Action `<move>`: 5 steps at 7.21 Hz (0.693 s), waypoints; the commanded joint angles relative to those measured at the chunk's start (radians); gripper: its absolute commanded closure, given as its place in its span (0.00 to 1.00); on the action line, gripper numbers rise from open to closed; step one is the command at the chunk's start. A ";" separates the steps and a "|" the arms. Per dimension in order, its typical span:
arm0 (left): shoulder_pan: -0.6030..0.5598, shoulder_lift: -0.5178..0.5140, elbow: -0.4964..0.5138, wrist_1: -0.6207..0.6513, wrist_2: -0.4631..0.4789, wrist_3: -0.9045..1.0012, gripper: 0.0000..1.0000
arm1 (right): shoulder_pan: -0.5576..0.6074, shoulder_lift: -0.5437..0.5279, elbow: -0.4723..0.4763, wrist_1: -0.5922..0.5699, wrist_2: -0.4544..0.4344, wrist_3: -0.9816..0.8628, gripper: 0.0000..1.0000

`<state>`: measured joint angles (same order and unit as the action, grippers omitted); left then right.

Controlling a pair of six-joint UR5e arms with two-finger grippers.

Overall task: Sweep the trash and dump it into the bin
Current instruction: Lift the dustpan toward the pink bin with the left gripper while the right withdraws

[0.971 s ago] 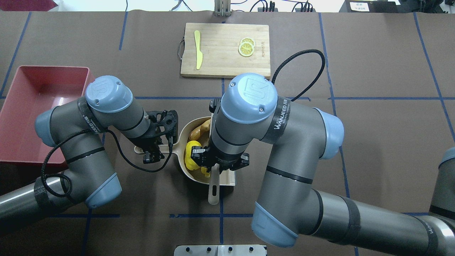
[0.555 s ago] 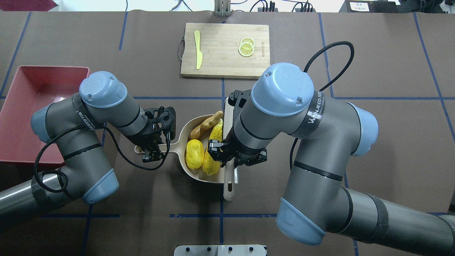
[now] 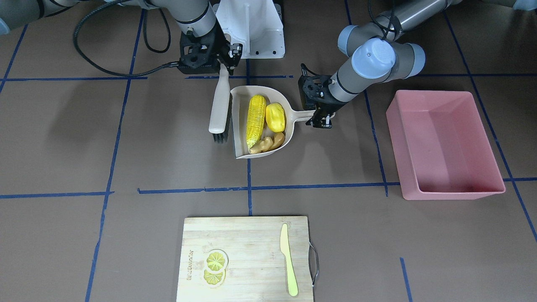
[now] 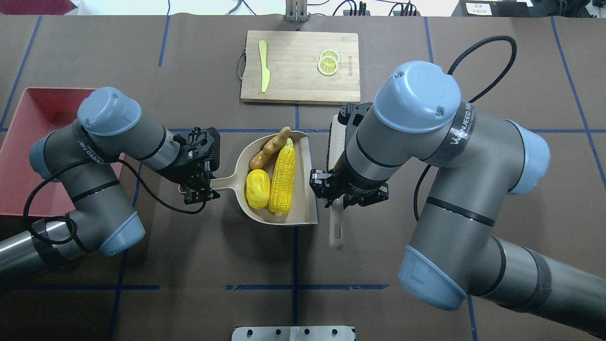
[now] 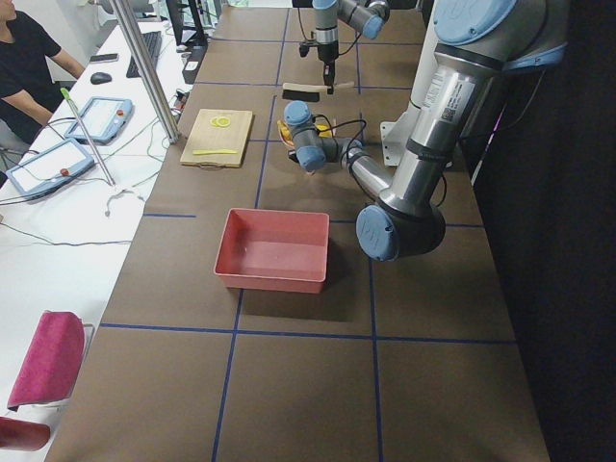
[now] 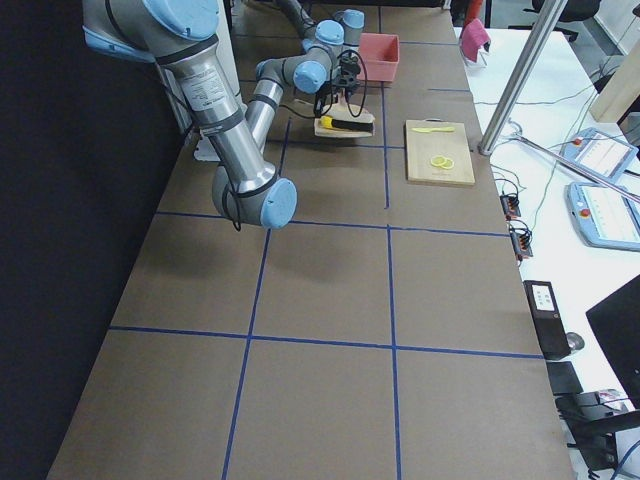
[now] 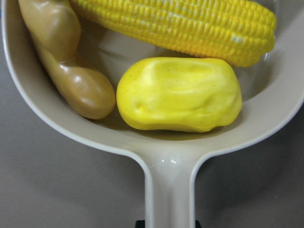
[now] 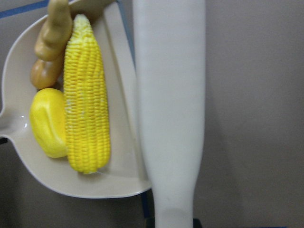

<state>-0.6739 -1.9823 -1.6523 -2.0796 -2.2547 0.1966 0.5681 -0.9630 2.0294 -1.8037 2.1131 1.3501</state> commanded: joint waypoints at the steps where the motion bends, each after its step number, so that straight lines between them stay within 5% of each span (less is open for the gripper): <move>1: -0.058 0.031 -0.007 -0.022 -0.046 -0.005 1.00 | 0.051 -0.055 0.110 -0.127 0.001 -0.043 1.00; 3: -0.136 0.103 -0.071 -0.011 -0.152 -0.005 1.00 | 0.088 -0.188 0.202 -0.166 -0.001 -0.179 1.00; 5: -0.214 0.204 -0.243 0.083 -0.183 -0.005 1.00 | 0.130 -0.285 0.218 -0.166 -0.001 -0.303 1.00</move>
<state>-0.8431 -1.8373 -1.7902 -2.0657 -2.4170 0.1919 0.6741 -1.1860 2.2339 -1.9661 2.1125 1.1285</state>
